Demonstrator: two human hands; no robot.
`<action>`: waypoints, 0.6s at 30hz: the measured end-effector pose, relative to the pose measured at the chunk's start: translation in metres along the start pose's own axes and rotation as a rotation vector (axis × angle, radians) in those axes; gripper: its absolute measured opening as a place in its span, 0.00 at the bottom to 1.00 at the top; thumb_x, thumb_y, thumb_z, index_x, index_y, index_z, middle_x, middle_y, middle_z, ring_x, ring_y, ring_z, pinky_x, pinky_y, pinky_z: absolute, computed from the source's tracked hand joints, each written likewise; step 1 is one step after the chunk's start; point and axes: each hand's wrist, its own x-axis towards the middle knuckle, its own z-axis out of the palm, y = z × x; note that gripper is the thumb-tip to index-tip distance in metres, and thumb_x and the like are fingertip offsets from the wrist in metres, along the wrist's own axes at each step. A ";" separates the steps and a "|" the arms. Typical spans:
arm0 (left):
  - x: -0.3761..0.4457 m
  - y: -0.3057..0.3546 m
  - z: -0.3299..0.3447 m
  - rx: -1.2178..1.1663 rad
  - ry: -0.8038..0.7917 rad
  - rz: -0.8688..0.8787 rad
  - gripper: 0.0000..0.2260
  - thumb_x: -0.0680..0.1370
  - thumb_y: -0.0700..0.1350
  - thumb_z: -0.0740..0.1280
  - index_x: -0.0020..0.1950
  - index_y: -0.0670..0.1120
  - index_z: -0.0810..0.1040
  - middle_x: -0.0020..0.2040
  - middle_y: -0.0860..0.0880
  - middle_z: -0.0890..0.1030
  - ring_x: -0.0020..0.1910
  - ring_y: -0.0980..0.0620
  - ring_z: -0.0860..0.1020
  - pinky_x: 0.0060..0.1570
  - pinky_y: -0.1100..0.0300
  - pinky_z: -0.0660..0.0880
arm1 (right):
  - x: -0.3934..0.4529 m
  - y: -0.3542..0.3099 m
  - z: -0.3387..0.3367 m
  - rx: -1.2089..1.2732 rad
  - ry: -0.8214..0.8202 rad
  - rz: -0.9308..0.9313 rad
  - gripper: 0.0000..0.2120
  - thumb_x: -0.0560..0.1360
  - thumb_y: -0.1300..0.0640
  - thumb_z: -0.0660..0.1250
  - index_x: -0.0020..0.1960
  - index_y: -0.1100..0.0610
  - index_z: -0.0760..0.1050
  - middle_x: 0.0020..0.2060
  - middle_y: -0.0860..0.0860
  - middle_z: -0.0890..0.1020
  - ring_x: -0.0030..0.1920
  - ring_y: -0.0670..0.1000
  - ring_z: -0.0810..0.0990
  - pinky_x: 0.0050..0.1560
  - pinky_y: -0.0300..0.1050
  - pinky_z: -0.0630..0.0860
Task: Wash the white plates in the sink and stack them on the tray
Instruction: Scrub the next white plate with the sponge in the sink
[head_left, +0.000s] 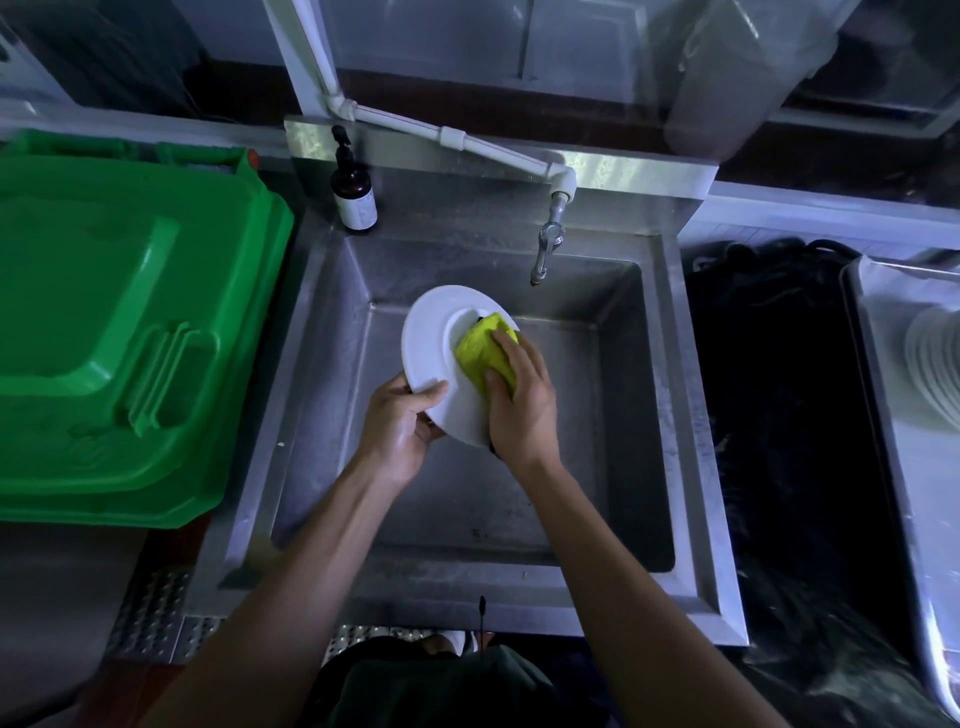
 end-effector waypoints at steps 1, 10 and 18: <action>0.001 0.000 0.000 -0.010 0.014 -0.001 0.13 0.75 0.34 0.67 0.59 0.42 0.82 0.53 0.39 0.84 0.49 0.41 0.82 0.46 0.48 0.80 | -0.004 -0.002 0.003 0.011 -0.005 0.000 0.22 0.79 0.63 0.63 0.72 0.53 0.71 0.72 0.49 0.71 0.70 0.50 0.70 0.67 0.41 0.68; 0.004 0.000 0.005 -0.143 0.092 -0.039 0.16 0.81 0.37 0.62 0.68 0.40 0.76 0.64 0.36 0.80 0.57 0.41 0.81 0.54 0.47 0.79 | -0.021 -0.017 0.015 0.083 0.051 -0.013 0.22 0.79 0.63 0.63 0.72 0.53 0.71 0.72 0.48 0.71 0.71 0.49 0.69 0.70 0.54 0.69; 0.011 0.003 0.007 -0.277 0.148 -0.056 0.17 0.83 0.38 0.59 0.71 0.36 0.73 0.66 0.34 0.78 0.59 0.39 0.79 0.57 0.45 0.78 | -0.036 -0.013 0.017 -0.015 0.003 -0.054 0.22 0.80 0.64 0.62 0.74 0.54 0.69 0.74 0.52 0.68 0.72 0.54 0.68 0.69 0.58 0.68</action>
